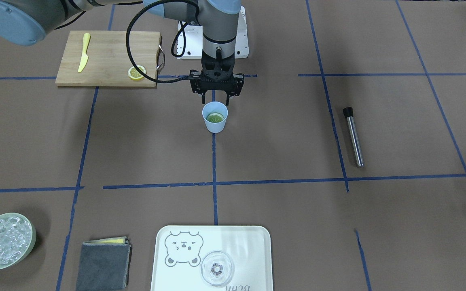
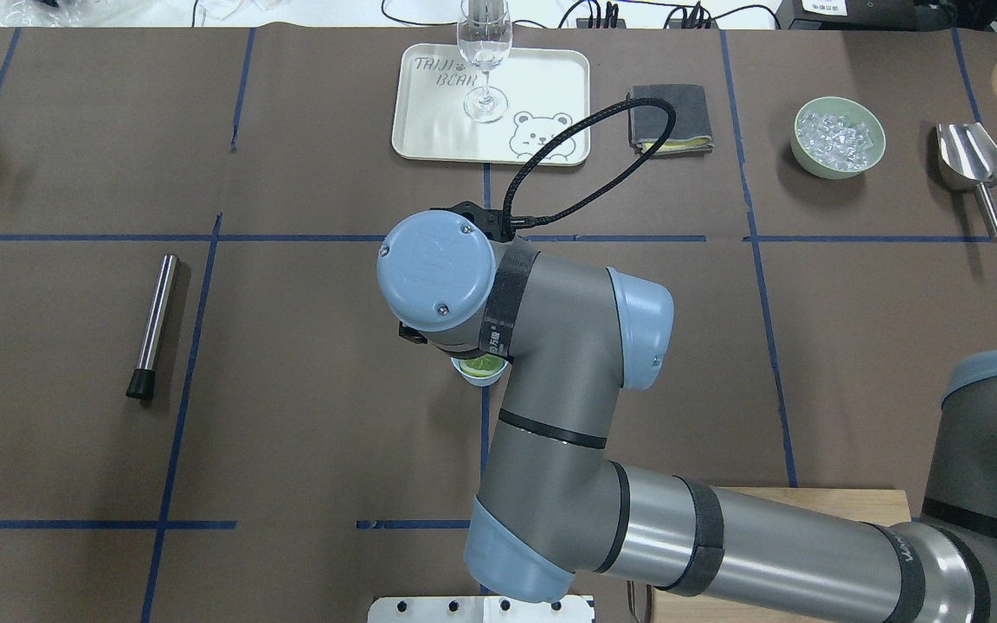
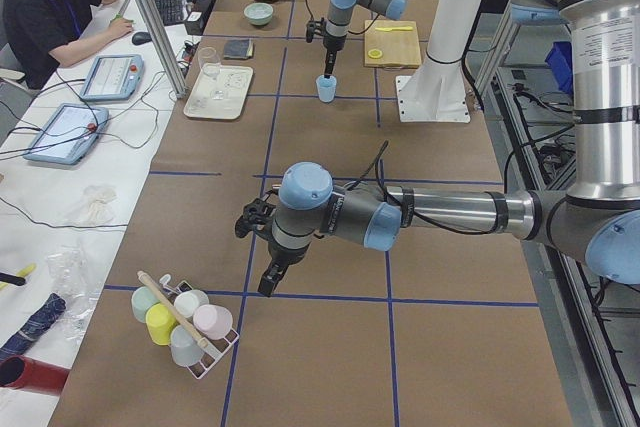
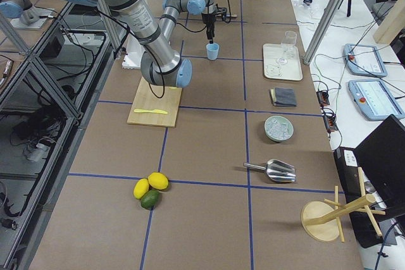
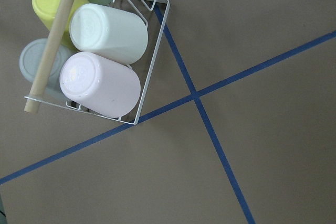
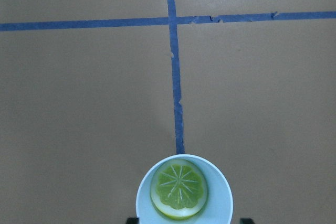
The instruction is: Squeeze lemon into cup
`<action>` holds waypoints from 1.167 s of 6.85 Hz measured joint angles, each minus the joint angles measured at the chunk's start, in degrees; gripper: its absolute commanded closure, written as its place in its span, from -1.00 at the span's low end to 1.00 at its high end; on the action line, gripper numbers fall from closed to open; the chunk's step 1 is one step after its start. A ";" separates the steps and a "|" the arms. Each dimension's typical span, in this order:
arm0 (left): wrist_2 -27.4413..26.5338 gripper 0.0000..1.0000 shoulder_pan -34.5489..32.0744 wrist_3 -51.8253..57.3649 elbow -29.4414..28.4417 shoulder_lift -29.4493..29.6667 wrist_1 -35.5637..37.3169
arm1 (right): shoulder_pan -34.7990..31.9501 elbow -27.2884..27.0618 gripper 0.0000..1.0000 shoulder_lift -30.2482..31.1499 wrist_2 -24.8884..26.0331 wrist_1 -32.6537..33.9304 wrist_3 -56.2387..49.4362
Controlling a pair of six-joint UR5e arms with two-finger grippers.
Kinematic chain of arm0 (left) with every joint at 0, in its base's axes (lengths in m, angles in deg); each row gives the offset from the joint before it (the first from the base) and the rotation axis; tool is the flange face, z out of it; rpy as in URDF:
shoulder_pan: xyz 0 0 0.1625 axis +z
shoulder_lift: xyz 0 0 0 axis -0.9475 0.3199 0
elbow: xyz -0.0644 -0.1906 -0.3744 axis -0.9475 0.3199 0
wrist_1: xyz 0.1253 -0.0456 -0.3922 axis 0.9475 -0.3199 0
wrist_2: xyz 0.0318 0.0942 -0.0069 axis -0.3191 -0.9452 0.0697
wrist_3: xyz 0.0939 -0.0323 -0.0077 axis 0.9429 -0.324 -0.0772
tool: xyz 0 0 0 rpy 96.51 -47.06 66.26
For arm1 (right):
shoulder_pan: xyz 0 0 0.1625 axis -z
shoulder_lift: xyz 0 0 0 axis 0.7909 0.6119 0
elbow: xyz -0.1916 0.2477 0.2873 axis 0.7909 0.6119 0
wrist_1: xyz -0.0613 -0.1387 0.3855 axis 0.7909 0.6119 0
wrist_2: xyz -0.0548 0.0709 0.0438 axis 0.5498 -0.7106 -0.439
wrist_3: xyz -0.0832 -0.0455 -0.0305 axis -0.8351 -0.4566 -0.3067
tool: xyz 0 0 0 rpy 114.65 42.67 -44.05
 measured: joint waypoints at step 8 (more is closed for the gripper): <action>1.07 -1.00 0.46 -0.59 0.46 8.13 13.46 | -29.33 -10.57 -1.00 26.73 -20.08 -6.60 -46.22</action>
